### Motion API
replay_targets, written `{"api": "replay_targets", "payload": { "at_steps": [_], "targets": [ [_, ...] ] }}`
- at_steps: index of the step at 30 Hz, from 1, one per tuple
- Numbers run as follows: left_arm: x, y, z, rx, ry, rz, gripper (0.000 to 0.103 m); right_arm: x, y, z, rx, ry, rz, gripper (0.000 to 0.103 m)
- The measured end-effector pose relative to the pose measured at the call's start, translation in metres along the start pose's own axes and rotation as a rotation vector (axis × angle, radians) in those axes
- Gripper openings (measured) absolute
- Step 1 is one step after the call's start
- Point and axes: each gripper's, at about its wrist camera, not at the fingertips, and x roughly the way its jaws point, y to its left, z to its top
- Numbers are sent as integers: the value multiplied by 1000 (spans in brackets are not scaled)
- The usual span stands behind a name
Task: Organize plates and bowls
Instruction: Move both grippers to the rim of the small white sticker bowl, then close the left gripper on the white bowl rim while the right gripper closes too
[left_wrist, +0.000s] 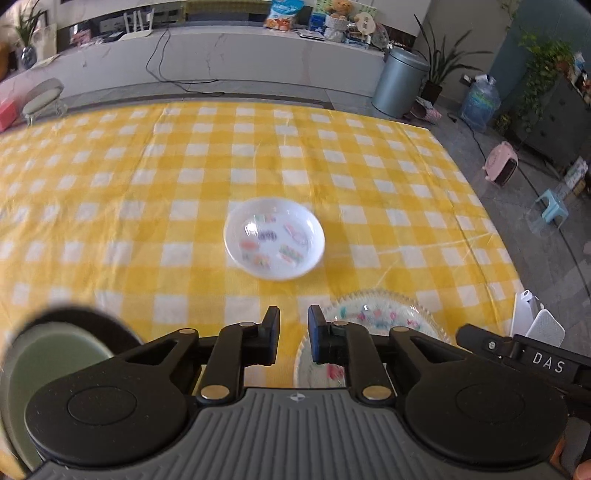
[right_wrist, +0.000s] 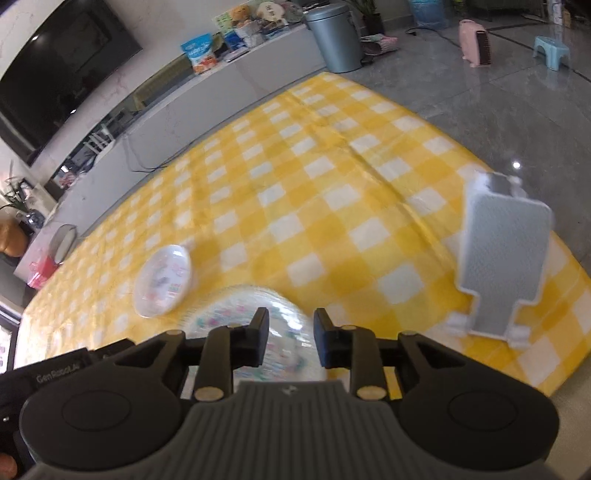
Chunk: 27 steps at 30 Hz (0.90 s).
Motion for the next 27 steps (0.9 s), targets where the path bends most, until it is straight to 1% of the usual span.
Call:
{"api": "replay_targets", "payload": {
  "at_steps": [3, 5, 9, 11, 13, 15, 18, 22, 25, 27],
  "targets": [
    [-6, 7, 21, 30, 0, 0, 22, 2, 23, 10, -38, 5, 36, 29],
    [-9, 13, 35, 42, 3, -4, 23, 5, 40, 17, -70, 4, 52, 32],
    [-7, 28, 62, 68, 29, -29, 30, 20, 69, 29, -107, 22, 85, 33],
    [-4, 36, 73, 73, 38, -48, 31, 30, 81, 34, -111, 37, 99, 33],
    [2, 42, 82, 86, 36, -61, 36, 40, 90, 39, -97, 51, 125, 35],
    [10, 47, 89, 105, 37, -63, 40, 50, 98, 43, -94, 54, 129, 36],
    [25, 54, 95, 126, 51, -75, 42, 66, 104, 48, -79, 59, 135, 37],
    [50, 65, 98, 121, 71, -80, 42, 88, 105, 49, -62, 62, 130, 37],
    [68, 73, 100, 109, 110, -100, 42, 100, 102, 48, -58, 69, 133, 36],
    [80, 75, 101, 106, 141, -117, 42, 107, 101, 47, -64, 72, 129, 34]
  ]
}}
